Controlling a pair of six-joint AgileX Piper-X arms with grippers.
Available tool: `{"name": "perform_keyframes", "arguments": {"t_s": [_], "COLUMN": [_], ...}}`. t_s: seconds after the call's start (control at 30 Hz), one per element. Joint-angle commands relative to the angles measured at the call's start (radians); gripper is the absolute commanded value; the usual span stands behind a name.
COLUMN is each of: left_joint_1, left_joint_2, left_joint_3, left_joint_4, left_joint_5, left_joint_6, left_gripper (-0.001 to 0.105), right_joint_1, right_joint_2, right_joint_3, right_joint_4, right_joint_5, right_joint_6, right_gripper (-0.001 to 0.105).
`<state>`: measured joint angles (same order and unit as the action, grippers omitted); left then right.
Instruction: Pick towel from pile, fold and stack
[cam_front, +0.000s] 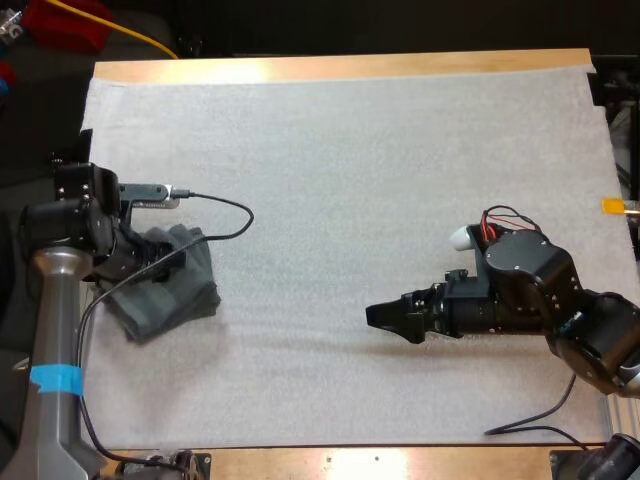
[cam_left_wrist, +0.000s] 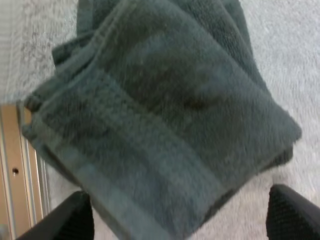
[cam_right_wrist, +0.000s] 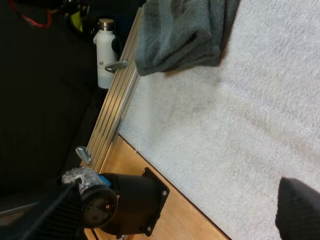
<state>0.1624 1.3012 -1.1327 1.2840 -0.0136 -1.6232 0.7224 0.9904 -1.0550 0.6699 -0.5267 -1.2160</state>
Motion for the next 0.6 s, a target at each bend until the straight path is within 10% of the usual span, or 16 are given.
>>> {"name": "perform_keyframes", "arguments": {"t_s": [0.0,0.57], "left_joint_1": [-0.004,-0.004], "left_joint_2": [-0.007,0.009], "left_joint_3": [-0.006,0.180], "left_joint_4": [0.013,-0.207], "left_joint_5": [-0.013,-0.013], "left_joint_6": [-0.010,-0.033], "left_gripper": [0.068,0.068], "right_joint_1": [0.002,0.002], "right_joint_2": [-0.006,-0.006], "right_joint_3": [-0.007,-0.007], "right_joint_4": [0.000,0.000], "right_joint_5": [-0.008,-0.008], "right_joint_6": [-0.014,-0.014], "right_gripper": [0.075,0.075]}}
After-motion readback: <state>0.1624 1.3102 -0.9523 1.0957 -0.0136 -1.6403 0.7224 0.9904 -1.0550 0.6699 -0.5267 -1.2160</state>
